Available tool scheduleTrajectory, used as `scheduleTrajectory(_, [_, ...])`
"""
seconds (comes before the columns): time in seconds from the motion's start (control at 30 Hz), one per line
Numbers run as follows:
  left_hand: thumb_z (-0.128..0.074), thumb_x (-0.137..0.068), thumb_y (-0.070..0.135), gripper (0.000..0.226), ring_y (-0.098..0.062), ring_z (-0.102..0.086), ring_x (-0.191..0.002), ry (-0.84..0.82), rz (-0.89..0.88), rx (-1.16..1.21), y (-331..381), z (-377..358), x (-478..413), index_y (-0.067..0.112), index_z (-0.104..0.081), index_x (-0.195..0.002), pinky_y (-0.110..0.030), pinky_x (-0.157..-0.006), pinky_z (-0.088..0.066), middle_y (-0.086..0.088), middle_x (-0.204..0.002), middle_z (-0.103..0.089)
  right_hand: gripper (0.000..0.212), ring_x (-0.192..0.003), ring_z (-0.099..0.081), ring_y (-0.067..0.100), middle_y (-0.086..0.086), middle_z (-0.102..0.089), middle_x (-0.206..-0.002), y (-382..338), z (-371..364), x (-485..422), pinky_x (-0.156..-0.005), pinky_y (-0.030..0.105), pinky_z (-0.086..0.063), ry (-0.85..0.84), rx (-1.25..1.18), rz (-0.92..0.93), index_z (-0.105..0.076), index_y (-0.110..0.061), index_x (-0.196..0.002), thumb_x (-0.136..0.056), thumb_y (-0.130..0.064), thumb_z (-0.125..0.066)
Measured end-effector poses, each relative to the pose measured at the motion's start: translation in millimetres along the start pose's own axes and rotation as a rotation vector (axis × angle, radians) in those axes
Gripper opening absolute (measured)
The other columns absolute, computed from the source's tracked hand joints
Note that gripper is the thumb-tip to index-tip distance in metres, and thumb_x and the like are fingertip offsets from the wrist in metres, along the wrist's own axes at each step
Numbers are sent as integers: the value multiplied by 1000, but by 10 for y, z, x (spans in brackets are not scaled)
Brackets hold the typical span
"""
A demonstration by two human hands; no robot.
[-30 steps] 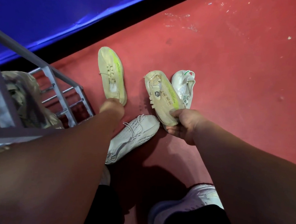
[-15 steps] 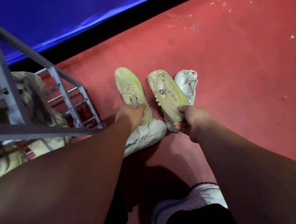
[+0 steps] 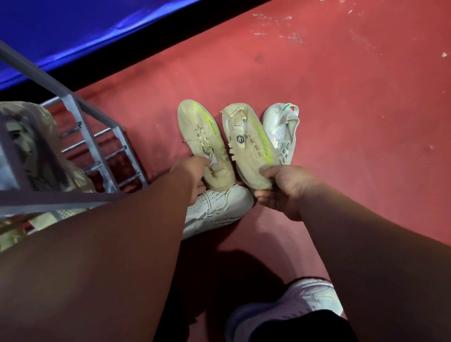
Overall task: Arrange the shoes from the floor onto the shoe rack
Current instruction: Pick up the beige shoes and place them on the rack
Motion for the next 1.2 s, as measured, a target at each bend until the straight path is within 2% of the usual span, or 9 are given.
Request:
scheduleTrajectory(0.1, [-67, -96, 35, 25, -21, -61, -96, -77, 47, -22, -19, -102, 36, 14, -58, -107, -36, -95, -51, -6, -104, -60, 9, -64, -68, 21, 11, -75, -75, 34, -115, 4, -60, 32, -60, -87, 22, -18, -65, -12, -103, -95, -16, -68])
scheduleTrajectory(0.2, [-69, -95, 35, 19, -19, -60, -91, -106, 48, -68, -11, -167, 48, 18, -58, -95, -35, -93, -52, -5, -104, -59, 12, -92, -77, 28, 17, -78, -100, 28, -194, 7, -62, 33, -60, -127, 25, -17, -66, -13, -104, -93, -16, -71])
scheduleTrajectory(0.37, [-65, -97, 36, 40, -22, -60, -103, -131, 51, -12, -26, -164, -41, 9, -57, -126, -34, -86, -50, -10, -117, -61, 12, -101, -76, 29, 15, -77, -98, 28, -217, 34, -65, 33, -59, -157, 7, -15, -66, -15, -105, -93, -16, -70])
scheduleTrajectory(0.53, [-69, -90, 37, 56, -30, -61, -118, -171, 92, 153, 39, -242, -81, 5, -56, -134, -43, -110, -45, -15, -124, -64, 12, -83, -75, 26, 8, -75, -75, 0, -153, 31, -66, 34, -58, -144, -25, 7, -65, -15, -107, -95, -17, -67])
scheduleTrajectory(0.73, [-64, -97, 41, 33, -24, -73, -95, -170, 58, 141, 91, -324, -26, 19, -64, -121, -40, -77, -60, -6, -117, -71, 4, -63, -67, 19, 4, -68, -63, -79, -75, 51, -65, 33, -57, -149, -117, 37, -62, -16, -99, -96, -19, -62])
scheduleTrajectory(0.87, [-58, -97, 21, 23, -28, -72, -94, -192, 75, 122, 47, -325, 6, 10, -64, -116, -47, -92, -58, -13, -112, -72, 17, -60, -71, 16, 7, -71, -67, -166, -138, 108, -62, 28, -59, -291, -346, 30, -66, -6, -96, -97, -20, -58])
scheduleTrajectory(0.97, [-57, -96, 14, 16, -31, -72, -97, -291, 75, 124, 13, -375, 78, 10, -64, -109, -46, -89, -59, -16, -115, -71, 21, -73, -73, 16, 8, -75, -76, -295, -236, 169, -64, 24, -58, -373, -516, 62, -69, -4, -96, -98, -22, -59])
scheduleTrajectory(1.1, [-58, -97, 11, 9, -35, -65, -116, -355, 107, 87, -2, -375, 97, 10, -62, -104, -49, -102, -53, -16, -122, -68, 16, -57, -51, 10, -3, -62, -64, -352, -178, 95, -55, 22, -33, -199, -408, 116, -65, -15, -84, -94, -27, -66])
scheduleTrajectory(1.2, [-58, -94, 9, 13, -35, -69, -108, -331, 161, 109, -43, -312, 85, 9, -62, -106, -50, -97, -55, -16, -113, -71, 16, -51, -35, 10, -5, -47, -61, -270, -49, 3, -51, 25, -27, -51, -302, 116, -60, -20, -79, -88, -25, -72])
Point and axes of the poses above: each hand's wrist, its own x-axis away from the middle knuckle, its own z-axis out of the back of the hand, y = z × x, the point moved 7 cm from there along -x, towards the middle knuckle
